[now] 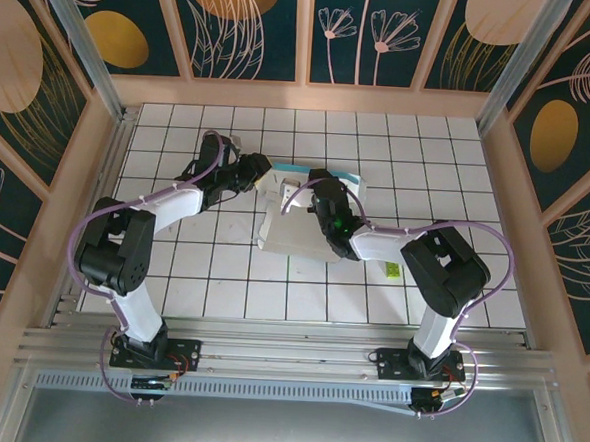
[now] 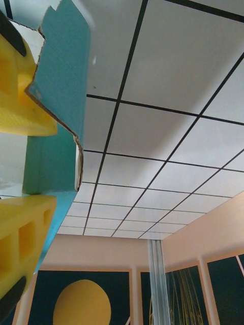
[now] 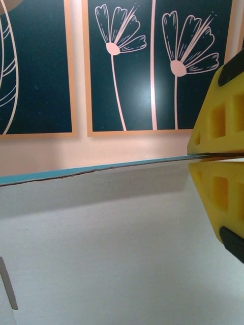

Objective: Fold the paper box

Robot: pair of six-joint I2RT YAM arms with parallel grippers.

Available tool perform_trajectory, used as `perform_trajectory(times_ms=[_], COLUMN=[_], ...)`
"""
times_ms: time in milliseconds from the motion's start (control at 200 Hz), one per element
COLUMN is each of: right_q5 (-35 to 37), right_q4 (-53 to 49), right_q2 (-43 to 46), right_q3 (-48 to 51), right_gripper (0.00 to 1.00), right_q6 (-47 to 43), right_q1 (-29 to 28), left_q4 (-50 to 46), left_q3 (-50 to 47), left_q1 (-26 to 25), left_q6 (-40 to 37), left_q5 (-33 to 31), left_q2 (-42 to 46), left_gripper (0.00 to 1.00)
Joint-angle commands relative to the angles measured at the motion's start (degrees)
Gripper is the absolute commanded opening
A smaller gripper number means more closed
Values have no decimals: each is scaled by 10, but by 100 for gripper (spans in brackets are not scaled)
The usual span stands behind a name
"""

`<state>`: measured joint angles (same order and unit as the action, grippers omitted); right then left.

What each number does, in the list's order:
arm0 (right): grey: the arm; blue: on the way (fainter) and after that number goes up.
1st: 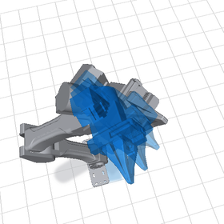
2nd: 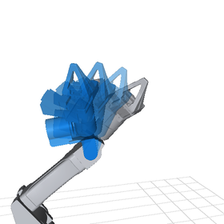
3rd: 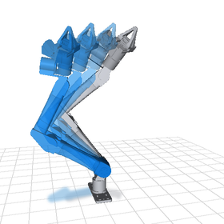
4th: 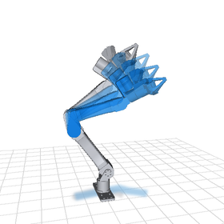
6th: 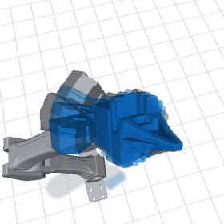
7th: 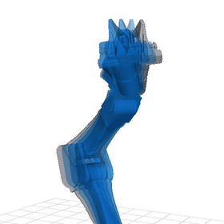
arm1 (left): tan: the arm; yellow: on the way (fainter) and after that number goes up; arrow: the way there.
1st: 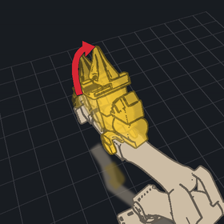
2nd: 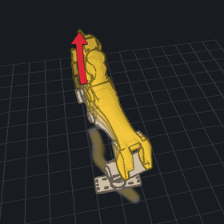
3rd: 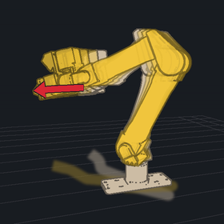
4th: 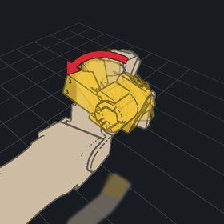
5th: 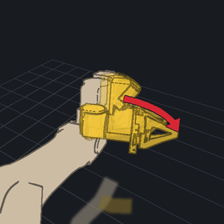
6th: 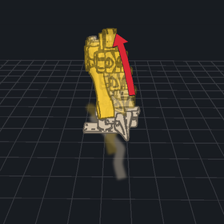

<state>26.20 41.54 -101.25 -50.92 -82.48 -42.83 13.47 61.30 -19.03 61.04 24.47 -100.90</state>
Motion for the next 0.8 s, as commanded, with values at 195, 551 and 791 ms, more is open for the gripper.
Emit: perform_trajectory(times_ms=[195,551,791], right_q5=[3,8,5], right_q4=[38,38,40], right_q2=[-6,-17,-18], right_q3=[9,13,10], right_gripper=[16,16,16], right_q6=[26,49,79], right_q1=[-16,-11,-6], left_q4=[46,102,42], left_q3=[2,-25,-17], left_q1=[1,-3,-5], left_q6=[4,12,-21], left_q5=[44,84,48], left_q2=[-31,-3,3], left_gripper=[32,44,43])
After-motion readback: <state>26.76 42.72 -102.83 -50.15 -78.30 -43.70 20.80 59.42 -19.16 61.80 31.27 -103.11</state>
